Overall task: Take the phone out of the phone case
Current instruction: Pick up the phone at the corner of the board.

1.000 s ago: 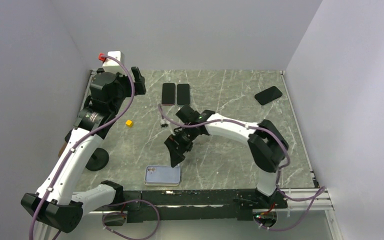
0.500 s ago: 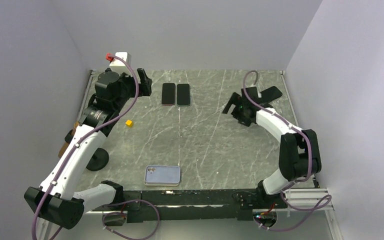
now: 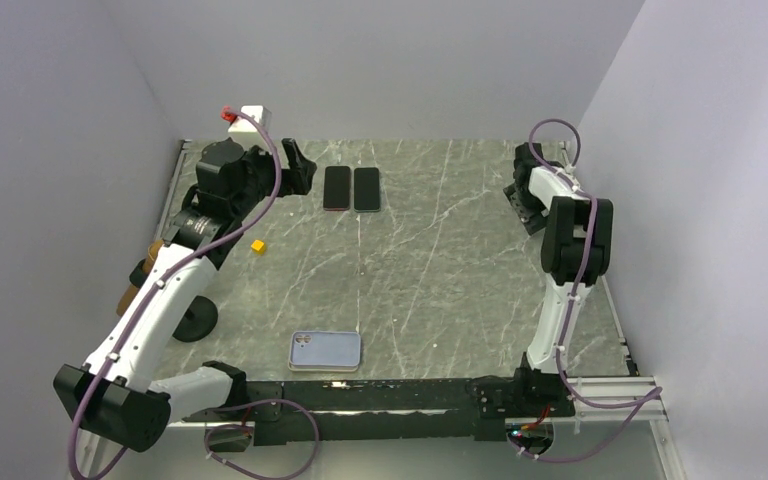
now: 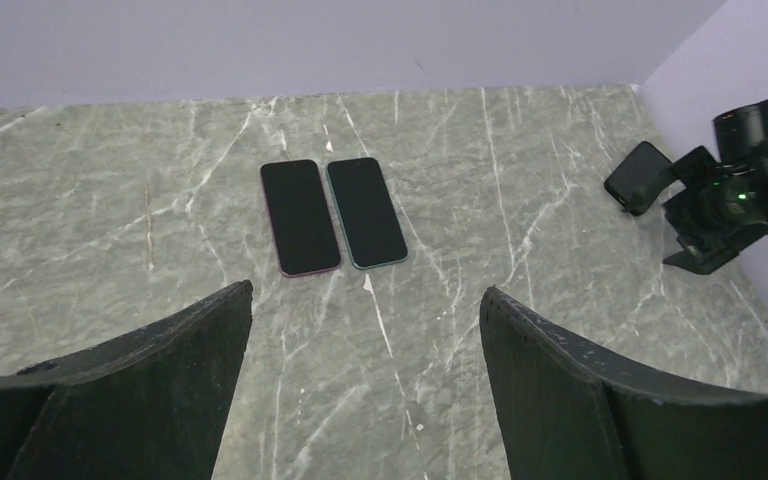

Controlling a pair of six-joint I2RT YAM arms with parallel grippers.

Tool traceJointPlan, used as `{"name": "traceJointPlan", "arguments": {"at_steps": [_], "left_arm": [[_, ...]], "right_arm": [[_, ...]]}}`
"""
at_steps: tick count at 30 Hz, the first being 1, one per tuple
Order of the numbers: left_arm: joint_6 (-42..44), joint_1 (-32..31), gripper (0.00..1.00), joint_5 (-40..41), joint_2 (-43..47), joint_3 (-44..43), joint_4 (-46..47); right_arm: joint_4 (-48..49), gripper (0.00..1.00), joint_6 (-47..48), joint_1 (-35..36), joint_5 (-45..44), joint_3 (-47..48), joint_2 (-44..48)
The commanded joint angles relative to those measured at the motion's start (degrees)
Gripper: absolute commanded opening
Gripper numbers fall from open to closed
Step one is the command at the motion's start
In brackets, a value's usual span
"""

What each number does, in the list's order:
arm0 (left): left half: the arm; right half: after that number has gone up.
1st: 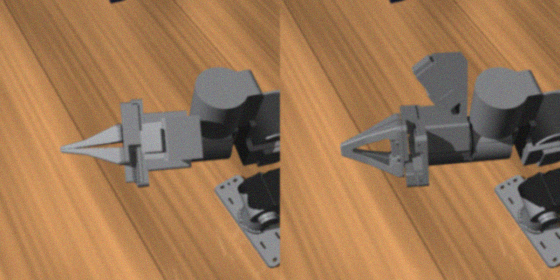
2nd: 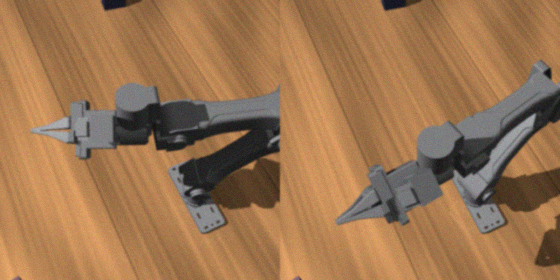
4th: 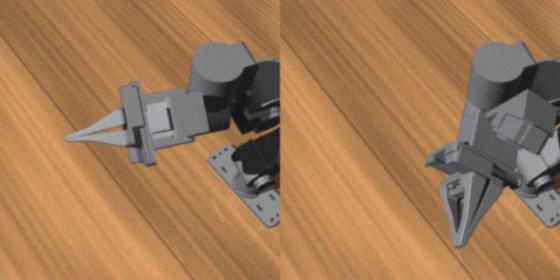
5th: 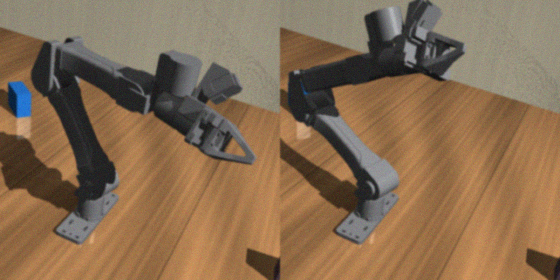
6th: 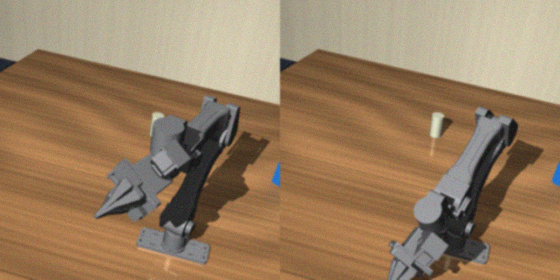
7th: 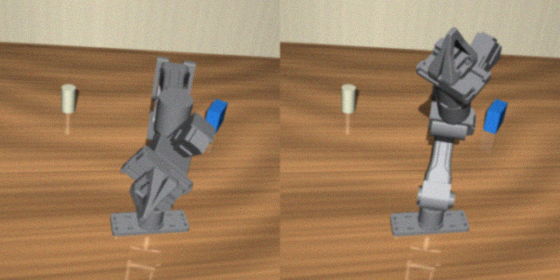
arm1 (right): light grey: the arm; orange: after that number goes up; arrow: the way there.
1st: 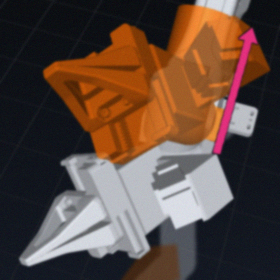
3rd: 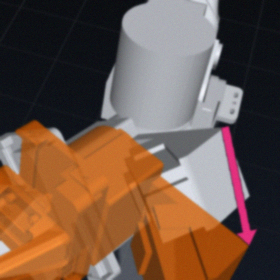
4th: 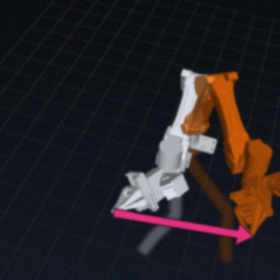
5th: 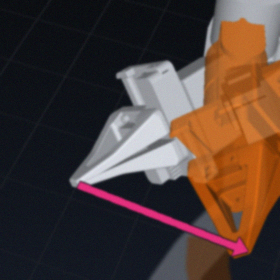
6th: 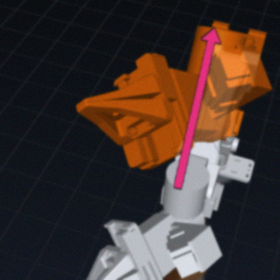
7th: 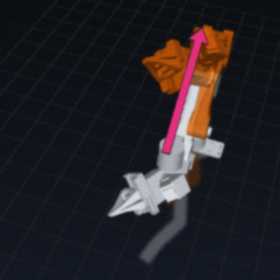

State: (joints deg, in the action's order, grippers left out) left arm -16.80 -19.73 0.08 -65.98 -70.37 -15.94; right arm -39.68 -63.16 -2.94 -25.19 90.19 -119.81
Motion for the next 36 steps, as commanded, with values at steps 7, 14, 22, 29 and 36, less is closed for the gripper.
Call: {"name": "traceJointPlan", "arguments": {"at_steps": [7,14,22,29,36], "left_arm": [[-1.90,1.47,0.86,-4.02,-0.50,-0.44,2.71],[-2.62,2.12,0.86,-5.28,-0.86,0.13,3.51],[-3.36,2.96,0.86,-6.87,-1.52,0.48,4.11],[-4.10,3.58,0.85,-8.56,-2.00,0.62,4.56],[-5.27,4.64,0.85,-10.36,-2.48,0.80,5.04]], "right_arm": [[4.96,1.00,5.79,-2.03,0.33,6.82,-6.78],[4.48,1.00,8.38,-2.33,0.67,13.25,-12.22],[10.94,1.00,11.54,-3.58,7.23,12.86,-13.52],[12.29,1.00,10.59,-3.96,8.05,14.59,-14.57],[-3.63,1.00,5.41,-3.92,2.50,28.20,-21.79]]}}
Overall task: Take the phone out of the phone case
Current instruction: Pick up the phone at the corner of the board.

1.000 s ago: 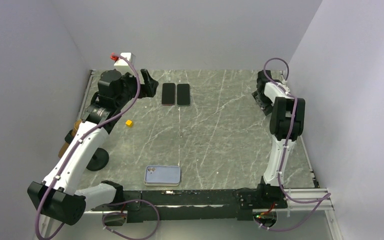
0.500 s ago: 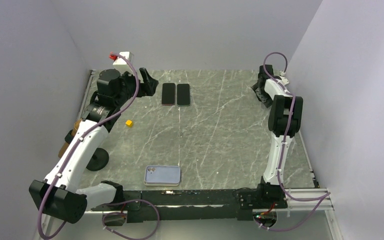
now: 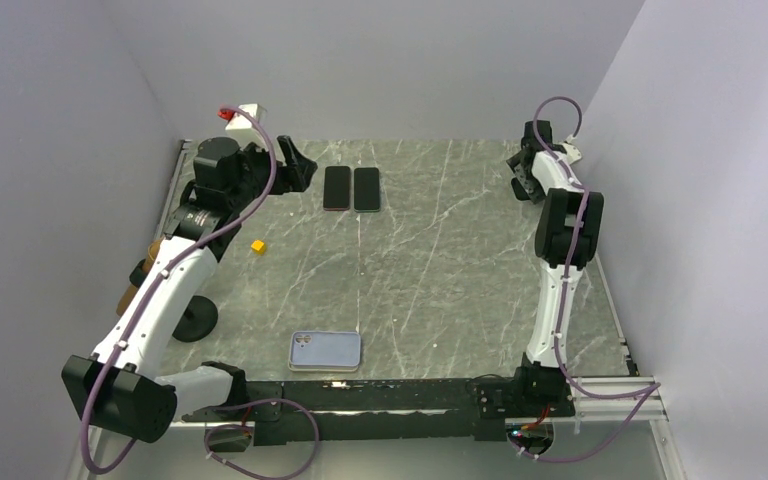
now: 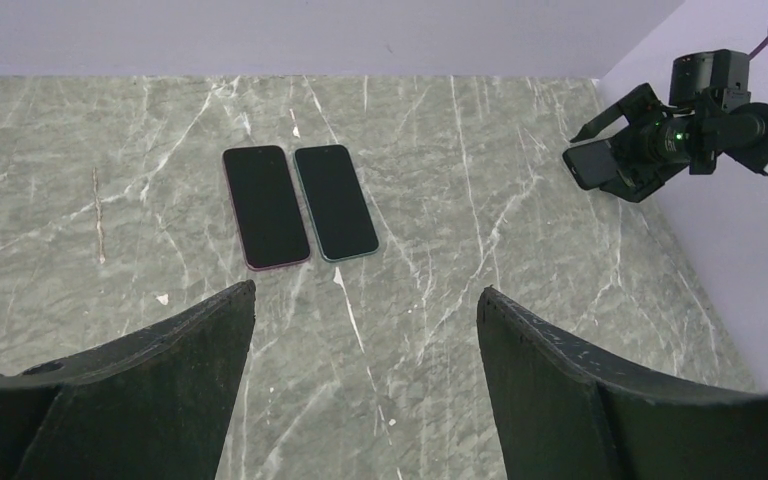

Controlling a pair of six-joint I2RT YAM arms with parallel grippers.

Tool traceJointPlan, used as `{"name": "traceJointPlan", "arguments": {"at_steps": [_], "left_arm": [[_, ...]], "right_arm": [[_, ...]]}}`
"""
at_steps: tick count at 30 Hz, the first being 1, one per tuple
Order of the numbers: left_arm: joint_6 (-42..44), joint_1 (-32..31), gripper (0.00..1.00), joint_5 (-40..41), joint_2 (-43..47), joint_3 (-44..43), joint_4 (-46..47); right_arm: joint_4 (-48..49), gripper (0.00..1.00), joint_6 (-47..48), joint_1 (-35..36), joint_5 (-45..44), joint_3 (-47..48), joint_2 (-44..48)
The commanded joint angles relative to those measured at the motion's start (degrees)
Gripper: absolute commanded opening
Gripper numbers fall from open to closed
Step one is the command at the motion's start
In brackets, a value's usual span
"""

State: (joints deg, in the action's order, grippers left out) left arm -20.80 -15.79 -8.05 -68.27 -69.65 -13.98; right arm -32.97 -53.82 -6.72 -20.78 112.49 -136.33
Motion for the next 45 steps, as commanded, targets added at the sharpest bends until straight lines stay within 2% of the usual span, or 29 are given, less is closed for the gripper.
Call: {"name": "traceJointPlan", "arguments": {"at_steps": [1,6,11,21,24,29,33,36,39,42,45], "left_arm": [[-1.41,0.83,0.85,-2.47,-0.25,0.06,3.12],[-2.60,1.54,0.84,-4.50,-0.54,0.16,3.59],[-2.98,1.95,0.84,-5.13,-0.69,0.28,3.83],[-2.90,2.34,0.84,-5.11,-0.59,0.44,4.02],[-2.89,2.42,0.84,-5.13,-0.73,0.43,4.13],[-3.21,2.59,0.83,-5.64,-1.01,0.47,4.21],[-3.53,2.85,0.83,-6.25,-0.86,0.42,4.28],[-3.72,3.04,0.83,-6.44,-0.81,0.47,4.35],[-3.72,3.05,0.83,-6.49,-0.75,0.50,4.40],[-3.64,3.05,0.83,-6.38,-0.69,0.54,4.35],[-3.59,3.17,0.83,-6.36,-0.54,0.55,4.40]], "right_arm": [[-12.09,1.00,-3.89,-0.06,-2.81,7.54,-5.99],[-17.29,1.00,-2.57,0.53,-5.91,12.54,-8.18],[-18.42,1.00,0.78,1.12,-6.78,15.21,-9.33],[-21.78,1.00,5.03,1.50,-0.54,20.60,-14.60],[-21.06,0.98,5.01,1.55,0.62,17.67,-13.59],[-17.56,0.85,6.82,1.36,0.97,10.27,-9.15],[-17.37,0.65,9.20,1.39,2.41,6.49,-6.03],[-15.28,0.49,10.52,1.41,5.13,0.61,-2.54],[-12.81,0.38,11.56,1.60,8.27,-6.60,1.79],[-10.34,0.40,12.91,2.36,11.23,-13.71,6.18],[-8.81,0.76,14.75,3.00,10.28,-18.33,10.06]]}}
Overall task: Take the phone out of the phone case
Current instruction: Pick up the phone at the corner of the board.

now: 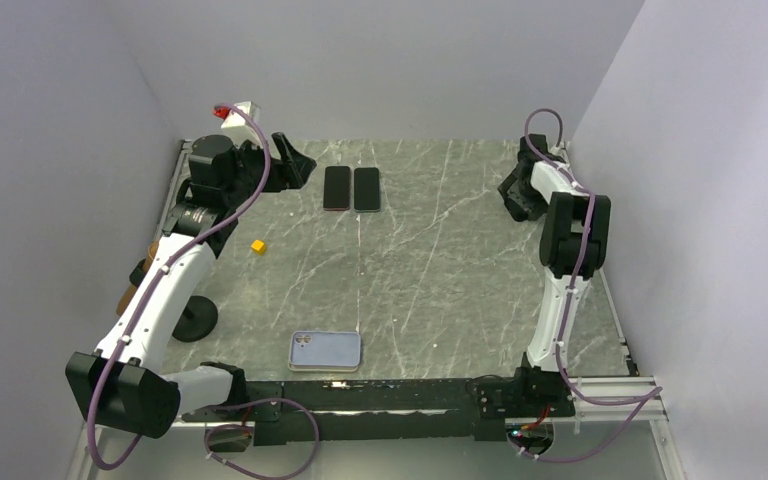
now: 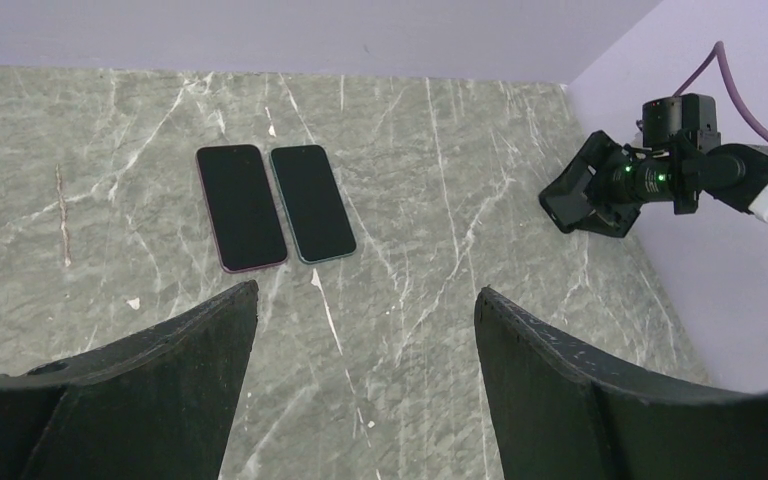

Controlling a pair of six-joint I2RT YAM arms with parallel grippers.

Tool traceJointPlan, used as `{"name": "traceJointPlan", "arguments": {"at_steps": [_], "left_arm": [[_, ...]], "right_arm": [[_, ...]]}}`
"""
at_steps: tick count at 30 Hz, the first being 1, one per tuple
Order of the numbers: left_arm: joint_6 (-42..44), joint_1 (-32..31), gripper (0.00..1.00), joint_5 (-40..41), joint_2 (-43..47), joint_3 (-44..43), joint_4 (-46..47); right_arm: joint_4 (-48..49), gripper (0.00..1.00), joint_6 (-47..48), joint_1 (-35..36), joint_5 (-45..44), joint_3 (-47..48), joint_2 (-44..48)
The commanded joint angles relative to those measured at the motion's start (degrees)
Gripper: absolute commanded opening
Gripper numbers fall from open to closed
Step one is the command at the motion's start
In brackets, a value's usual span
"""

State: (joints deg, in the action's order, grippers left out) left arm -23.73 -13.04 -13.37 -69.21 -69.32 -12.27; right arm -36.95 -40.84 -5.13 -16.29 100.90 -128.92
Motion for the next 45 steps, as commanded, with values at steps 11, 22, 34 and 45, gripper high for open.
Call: {"name": "traceJointPlan", "arguments": {"at_steps": [11,22,34,45], "left_arm": [[-0.45,0.38,0.83,-1.07,1.00,0.50,3.04],[-0.49,0.38,0.83,-1.20,1.33,0.39,3.01],[-0.36,0.38,0.83,-1.16,1.35,0.49,3.06],[-1.42,0.32,0.86,-4.00,-0.33,0.66,4.43]], "right_arm": [[-15.18,1.00,-4.98,-0.86,-0.18,1.92,-3.08],[-21.56,1.00,-8.61,-4.60,3.69,13.97,-10.90],[-19.25,0.81,-7.58,-6.79,7.72,15.72,-14.02],[-8.29,0.00,6.78,-1.42,4.16,3.81,0.33]]}}
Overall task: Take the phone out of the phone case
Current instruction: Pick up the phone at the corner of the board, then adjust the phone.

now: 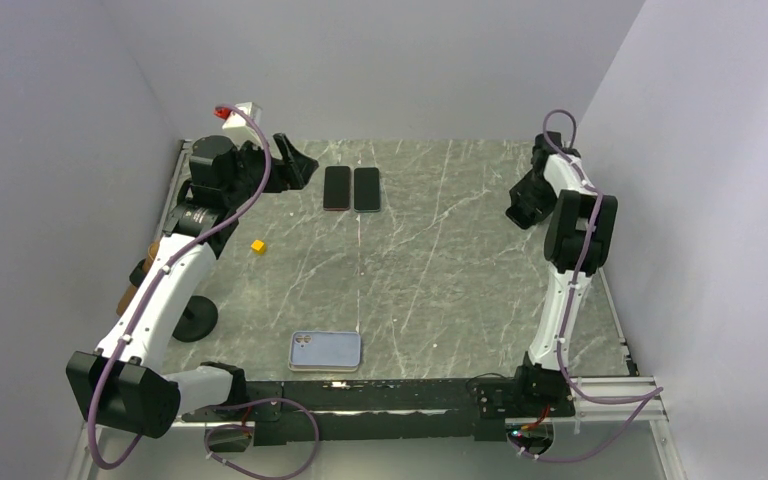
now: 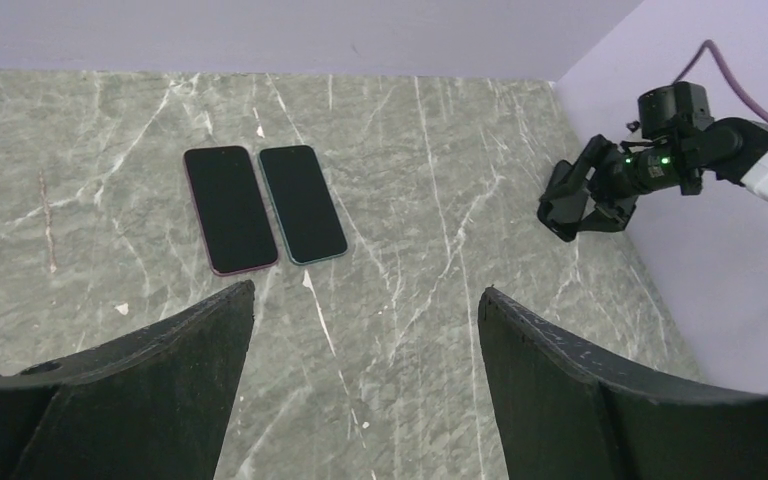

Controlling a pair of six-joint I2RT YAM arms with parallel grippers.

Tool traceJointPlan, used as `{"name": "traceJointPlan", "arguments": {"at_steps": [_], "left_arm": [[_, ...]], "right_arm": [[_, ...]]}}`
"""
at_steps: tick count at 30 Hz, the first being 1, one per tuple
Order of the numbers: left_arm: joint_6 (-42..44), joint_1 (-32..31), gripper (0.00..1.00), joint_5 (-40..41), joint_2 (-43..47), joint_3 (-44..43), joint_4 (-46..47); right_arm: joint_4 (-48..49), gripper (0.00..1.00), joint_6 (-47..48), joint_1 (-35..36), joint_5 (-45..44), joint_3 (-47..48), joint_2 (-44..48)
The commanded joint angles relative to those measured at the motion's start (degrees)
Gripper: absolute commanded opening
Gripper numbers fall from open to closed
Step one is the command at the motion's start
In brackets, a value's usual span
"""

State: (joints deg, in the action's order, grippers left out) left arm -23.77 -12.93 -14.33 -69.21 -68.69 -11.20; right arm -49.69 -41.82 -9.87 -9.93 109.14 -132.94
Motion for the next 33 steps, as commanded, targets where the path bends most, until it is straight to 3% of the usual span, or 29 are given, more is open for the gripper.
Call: {"name": "traceJointPlan", "arguments": {"at_steps": [1,8,13,18,27,33], "left_arm": [[-1.57,0.19,0.86,-3.76,-0.78,-0.07,3.38],[-2.96,-1.62,0.86,-9.13,-3.94,-0.85,4.01],[-7.06,-4.36,0.85,-15.16,-7.22,-0.18,7.08],[-12.57,-5.95,0.80,-20.91,-11.33,1.58,11.94],[-12.20,-12.71,0.82,-21.89,-16.24,1.71,12.36],[-11.93,-13.86,0.78,-21.10,-17.07,2.61,13.37]], "right_arm": [[5.93,0.00,9.62,4.73,-3.80,-6.60,7.06],[21.63,0.00,17.40,15.63,-6.80,-28.66,27.01],[35.97,0.00,19.32,24.60,1.60,-44.89,41.32],[49.04,0.00,13.01,34.09,9.33,-58.17,54.43],[58.66,0.00,7.74,46.05,8.69,-63.09,63.06],[58.63,0.00,9.26,47.67,9.66,-59.71,62.90]]}}
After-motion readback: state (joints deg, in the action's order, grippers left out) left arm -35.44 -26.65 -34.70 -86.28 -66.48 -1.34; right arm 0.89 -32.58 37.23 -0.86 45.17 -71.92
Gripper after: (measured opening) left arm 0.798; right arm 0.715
